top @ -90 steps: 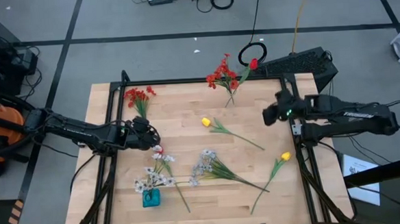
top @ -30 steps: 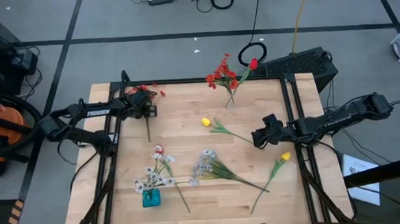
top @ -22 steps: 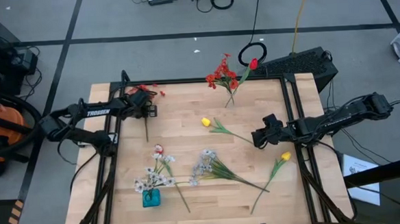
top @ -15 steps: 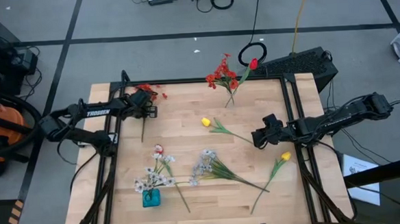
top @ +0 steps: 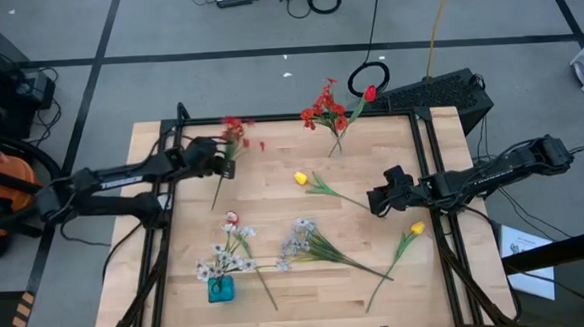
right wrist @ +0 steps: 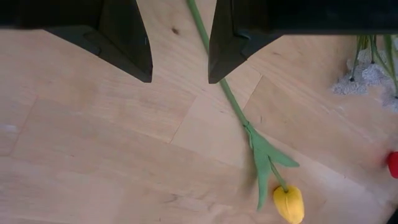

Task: Sort flowers into vase by color
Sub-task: Put the red flowers into the transparent flower vase

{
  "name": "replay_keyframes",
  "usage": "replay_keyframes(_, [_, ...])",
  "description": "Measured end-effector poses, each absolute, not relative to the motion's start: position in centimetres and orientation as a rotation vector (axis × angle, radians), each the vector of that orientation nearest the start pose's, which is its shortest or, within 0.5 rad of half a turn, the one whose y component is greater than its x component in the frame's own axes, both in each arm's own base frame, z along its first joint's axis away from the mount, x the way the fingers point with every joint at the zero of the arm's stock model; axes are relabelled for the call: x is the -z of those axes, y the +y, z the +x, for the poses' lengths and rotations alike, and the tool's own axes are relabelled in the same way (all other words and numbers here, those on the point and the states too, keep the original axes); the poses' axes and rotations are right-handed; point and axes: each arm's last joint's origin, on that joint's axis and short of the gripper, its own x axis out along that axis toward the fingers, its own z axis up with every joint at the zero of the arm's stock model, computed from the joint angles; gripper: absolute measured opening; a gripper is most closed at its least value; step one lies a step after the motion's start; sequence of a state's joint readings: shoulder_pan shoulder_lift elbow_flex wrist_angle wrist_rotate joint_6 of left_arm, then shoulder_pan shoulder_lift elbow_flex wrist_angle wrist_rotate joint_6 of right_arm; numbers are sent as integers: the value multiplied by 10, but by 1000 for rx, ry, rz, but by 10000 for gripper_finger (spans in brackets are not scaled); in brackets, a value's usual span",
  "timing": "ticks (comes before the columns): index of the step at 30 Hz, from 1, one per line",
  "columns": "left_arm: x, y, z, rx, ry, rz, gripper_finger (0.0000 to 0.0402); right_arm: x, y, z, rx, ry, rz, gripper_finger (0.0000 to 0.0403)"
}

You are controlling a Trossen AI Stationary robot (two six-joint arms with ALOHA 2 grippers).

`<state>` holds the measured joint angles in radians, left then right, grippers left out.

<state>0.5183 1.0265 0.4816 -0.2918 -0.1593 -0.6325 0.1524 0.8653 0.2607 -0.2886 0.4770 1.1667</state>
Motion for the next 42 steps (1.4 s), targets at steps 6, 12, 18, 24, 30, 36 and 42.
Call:
replay_keyframes(6, [-212, 82, 166, -734, 409, -616, 5, -142, 9, 144, 739, 556, 812, 148])
replay_keyframes(12, [-230, 66, 170, -605, 304, -495, 5, -145, 8, 147, 735, 506, 810, 148])
replay_keyframes(18, [-246, 52, 179, -485, 168, -411, 5, -156, 10, 157, 650, 394, 770, 148])
replay_keyframes(24, [-256, 38, 185, -384, 93, -347, 6, -180, 12, 171, 488, 183, 707, 148])
replay_keyframes(30, [-272, 26, 189, -294, -57, -303, 8, -209, 21, 182, 334, -6, 659, 148])
replay_keyframes(36, [-275, 24, 201, -238, -128, -264, 9, -252, 36, 220, 275, -38, 479, 143])
replay_keyframes(42, [-269, 24, 217, -166, -170, -277, 10, -290, 48, 274, 276, -1, 309, 128])
